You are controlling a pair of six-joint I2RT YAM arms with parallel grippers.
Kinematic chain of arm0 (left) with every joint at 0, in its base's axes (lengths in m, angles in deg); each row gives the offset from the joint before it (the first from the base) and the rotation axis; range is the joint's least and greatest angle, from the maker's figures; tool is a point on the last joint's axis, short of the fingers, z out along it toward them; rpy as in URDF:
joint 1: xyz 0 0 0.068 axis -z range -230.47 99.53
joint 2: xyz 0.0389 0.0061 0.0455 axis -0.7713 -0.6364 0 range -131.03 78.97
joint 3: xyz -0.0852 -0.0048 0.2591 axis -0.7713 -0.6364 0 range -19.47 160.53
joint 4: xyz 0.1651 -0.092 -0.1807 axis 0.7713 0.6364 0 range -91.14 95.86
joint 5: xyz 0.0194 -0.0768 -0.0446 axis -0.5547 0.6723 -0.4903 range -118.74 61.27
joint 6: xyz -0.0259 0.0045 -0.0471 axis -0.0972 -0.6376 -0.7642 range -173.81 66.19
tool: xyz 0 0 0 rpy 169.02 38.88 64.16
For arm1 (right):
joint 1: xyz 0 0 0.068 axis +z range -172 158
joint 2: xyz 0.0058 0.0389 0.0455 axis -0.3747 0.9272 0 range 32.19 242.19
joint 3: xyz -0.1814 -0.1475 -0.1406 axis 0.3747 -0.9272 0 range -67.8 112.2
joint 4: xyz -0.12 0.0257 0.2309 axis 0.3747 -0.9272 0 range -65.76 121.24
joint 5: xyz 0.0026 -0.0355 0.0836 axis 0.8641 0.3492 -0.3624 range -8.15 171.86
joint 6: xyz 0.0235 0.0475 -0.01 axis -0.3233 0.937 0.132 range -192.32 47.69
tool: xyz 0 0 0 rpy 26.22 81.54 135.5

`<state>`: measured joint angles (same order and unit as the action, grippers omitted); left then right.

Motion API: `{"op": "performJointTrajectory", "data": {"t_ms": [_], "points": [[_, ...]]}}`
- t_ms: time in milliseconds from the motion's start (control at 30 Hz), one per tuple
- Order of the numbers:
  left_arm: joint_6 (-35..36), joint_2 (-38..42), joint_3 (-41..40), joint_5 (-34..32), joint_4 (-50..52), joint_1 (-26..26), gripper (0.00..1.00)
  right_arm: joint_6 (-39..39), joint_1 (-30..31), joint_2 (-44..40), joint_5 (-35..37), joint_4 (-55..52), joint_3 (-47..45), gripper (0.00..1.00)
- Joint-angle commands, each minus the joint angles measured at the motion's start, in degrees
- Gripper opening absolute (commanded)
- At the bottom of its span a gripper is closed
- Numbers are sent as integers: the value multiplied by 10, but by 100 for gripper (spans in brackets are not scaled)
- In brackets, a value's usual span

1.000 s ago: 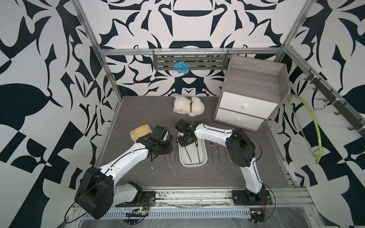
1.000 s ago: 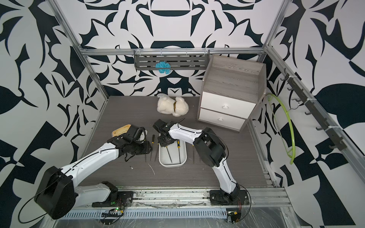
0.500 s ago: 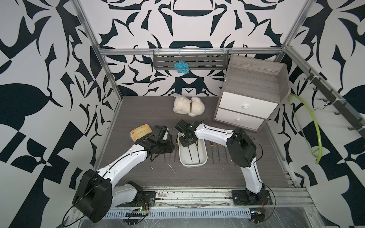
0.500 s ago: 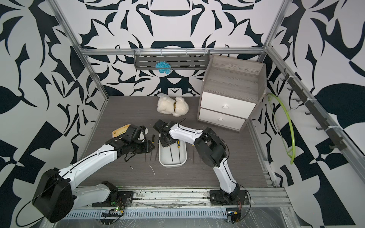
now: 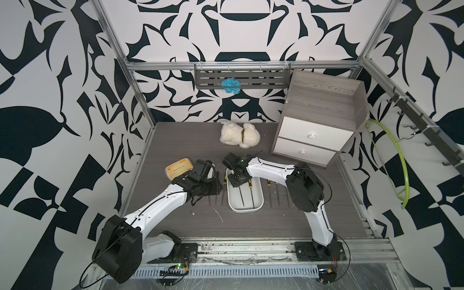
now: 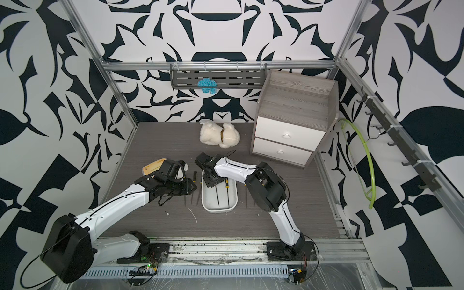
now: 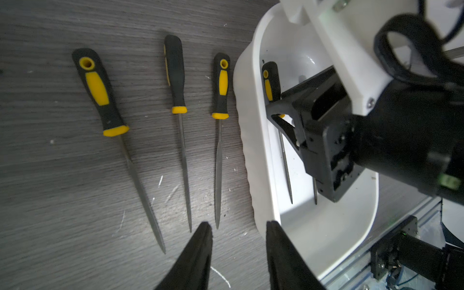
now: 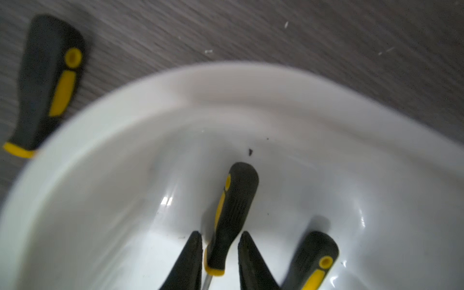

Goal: Take the file tool out of the storage box
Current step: Pick up the file tool from the storage box.

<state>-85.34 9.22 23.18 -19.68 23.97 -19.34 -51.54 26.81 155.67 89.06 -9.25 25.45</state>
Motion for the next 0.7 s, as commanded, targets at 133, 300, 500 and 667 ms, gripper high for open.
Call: {"op": "performJointTrajectory", "data": {"t_ms": [133,300,500,667], "points": [[0,24,-14,18,-13,-2,41,-2,-6,9,2,-17,22,25],[-3,30,-18,29,-25,-2,41,1,-6,-2,-2,-6,17,6],[-20,48,-36,101,-86,-2,41,6,-7,-81,-38,52,-35,5],[-39,98,-69,177,-183,-2,50,7,-6,-167,-55,105,-74,4]]}}
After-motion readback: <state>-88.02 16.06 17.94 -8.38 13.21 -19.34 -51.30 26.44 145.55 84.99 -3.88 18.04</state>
